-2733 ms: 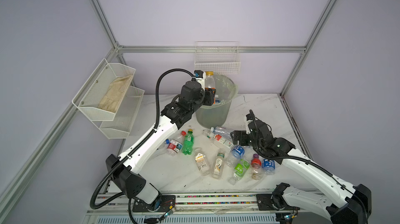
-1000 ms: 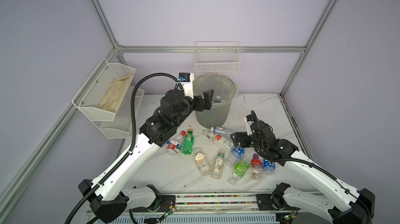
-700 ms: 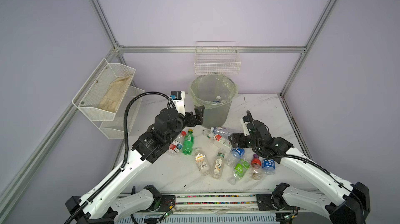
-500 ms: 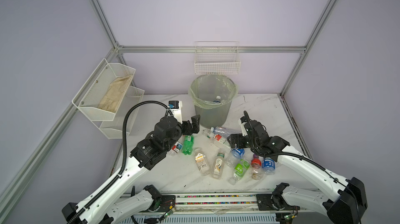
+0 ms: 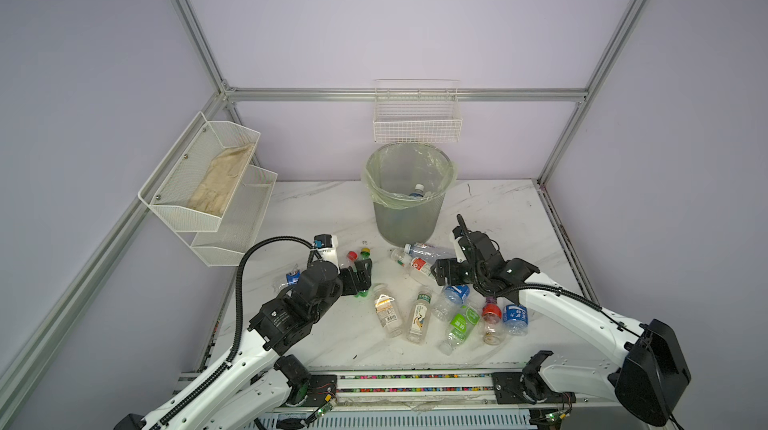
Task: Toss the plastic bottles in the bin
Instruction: 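Withdraw the left gripper to the pile while the right gripper moves toward the red-labelled bottle, then lower the right gripper and grasp the red-and-white-labelled bottle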
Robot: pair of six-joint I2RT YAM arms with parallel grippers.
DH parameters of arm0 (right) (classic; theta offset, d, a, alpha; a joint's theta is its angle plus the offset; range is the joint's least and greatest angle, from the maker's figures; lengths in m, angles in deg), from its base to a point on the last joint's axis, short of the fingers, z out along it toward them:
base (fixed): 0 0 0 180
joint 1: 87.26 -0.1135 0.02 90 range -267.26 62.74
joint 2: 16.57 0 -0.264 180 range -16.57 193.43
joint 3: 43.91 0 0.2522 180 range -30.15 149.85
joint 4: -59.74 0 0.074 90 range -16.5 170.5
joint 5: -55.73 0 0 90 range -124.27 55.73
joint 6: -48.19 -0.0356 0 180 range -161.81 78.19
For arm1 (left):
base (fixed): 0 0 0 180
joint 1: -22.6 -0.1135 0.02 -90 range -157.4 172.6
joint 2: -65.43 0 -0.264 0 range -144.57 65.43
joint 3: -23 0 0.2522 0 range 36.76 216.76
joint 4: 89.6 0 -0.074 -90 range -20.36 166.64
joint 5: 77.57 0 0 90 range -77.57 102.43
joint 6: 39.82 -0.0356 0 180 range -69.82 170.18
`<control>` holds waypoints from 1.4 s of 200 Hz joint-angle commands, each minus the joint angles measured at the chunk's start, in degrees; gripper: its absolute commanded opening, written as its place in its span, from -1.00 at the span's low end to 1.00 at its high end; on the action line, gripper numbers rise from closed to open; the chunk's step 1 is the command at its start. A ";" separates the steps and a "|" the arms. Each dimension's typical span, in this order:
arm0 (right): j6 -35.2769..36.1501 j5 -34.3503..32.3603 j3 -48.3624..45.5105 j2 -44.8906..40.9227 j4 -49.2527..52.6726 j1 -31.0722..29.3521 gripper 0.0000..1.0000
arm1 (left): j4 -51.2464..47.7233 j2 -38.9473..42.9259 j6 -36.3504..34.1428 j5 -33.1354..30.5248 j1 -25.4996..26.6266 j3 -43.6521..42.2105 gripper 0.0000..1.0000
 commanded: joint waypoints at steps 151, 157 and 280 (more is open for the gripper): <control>2.31 -7.41 5.37 19.53 -5.01 -7.32 0.85 | 2.10 6.23 9.16 2.58 3.66 -10.50 0.90; 2.33 -7.59 5.56 20.11 -5.18 -7.54 0.85 | 2.07 6.23 9.23 2.46 3.67 -10.54 0.90; 1.39 -10.46 7.65 26.56 -4.69 -11.17 0.47 | 1.42 6.46 9.25 1.45 4.19 -10.71 0.89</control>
